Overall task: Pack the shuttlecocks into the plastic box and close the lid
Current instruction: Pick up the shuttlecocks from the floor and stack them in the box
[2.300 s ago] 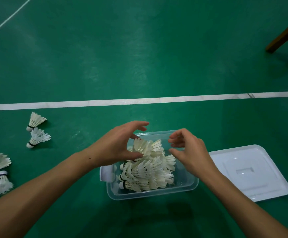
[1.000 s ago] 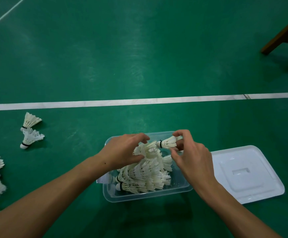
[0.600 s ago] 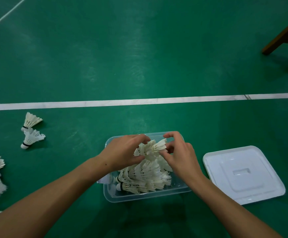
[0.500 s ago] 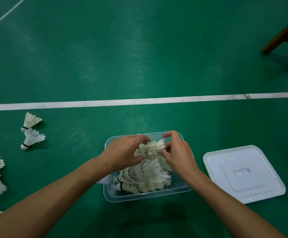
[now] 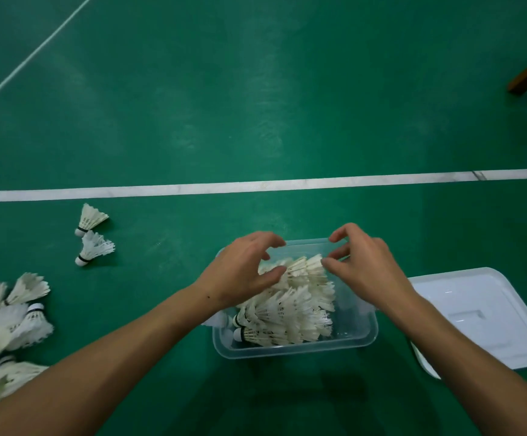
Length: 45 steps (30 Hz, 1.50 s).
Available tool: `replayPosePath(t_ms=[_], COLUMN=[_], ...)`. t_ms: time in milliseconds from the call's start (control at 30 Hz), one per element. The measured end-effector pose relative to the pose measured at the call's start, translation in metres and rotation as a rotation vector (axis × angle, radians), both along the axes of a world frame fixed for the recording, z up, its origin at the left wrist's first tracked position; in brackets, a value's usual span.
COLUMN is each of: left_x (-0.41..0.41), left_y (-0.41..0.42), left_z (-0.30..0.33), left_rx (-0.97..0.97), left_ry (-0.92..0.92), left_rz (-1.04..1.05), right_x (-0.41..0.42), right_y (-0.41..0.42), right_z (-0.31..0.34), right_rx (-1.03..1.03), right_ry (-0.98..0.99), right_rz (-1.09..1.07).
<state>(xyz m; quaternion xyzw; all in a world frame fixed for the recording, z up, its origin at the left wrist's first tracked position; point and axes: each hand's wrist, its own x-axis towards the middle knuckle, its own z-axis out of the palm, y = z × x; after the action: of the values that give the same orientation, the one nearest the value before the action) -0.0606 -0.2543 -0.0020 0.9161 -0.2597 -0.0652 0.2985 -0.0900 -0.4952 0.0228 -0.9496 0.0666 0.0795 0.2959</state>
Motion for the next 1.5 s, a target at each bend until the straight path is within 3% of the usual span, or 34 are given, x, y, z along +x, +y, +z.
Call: replayPosePath(t_ms=[133,233,567,833,1000,1167,1333,1500], left_x=[-0.007,-0.029,-0.116,-0.188,-0.231,-0.252,-0.233,-0.205], left_y=[0.033,0.082,0.269,0.362,0.400,0.409,0.400,0.394], left_z=[0.024,0.032,-0.016,-0.038,-0.048,-0.064,-0.075,-0.075], left_rx=[-0.202,-0.247,-0.137,-0.102,-0.015,0.171,0.338,0.561], left_ry=[0.022,0.034,0.131,0.203,0.226,0.321,0.205,0.066], left_rz=[0.214,0.344,0.681,0.905,0.952,0.822,0.965,0.959], right_x=[0.004,0.007,0.006,-0.025,-0.049,-0.061,-0.060,-0.055], right_y=[0.032,0.075,0.250,0.377,0.435,0.467,0.487,0.485], right_z=[0.023,0.031,-0.009,-0.062,-0.083,-0.100,-0.111,-0.121], right_rx=[0.047,0.088,0.065,0.058,0.002,-0.002,0.016,-0.043], right_ry=[-0.070,-0.114,-0.020,0.086,0.086,-0.075,-0.180,-0.184], right_rz=[0.152,0.320,0.724,0.953,1.080,1.098,1.189,1.175])
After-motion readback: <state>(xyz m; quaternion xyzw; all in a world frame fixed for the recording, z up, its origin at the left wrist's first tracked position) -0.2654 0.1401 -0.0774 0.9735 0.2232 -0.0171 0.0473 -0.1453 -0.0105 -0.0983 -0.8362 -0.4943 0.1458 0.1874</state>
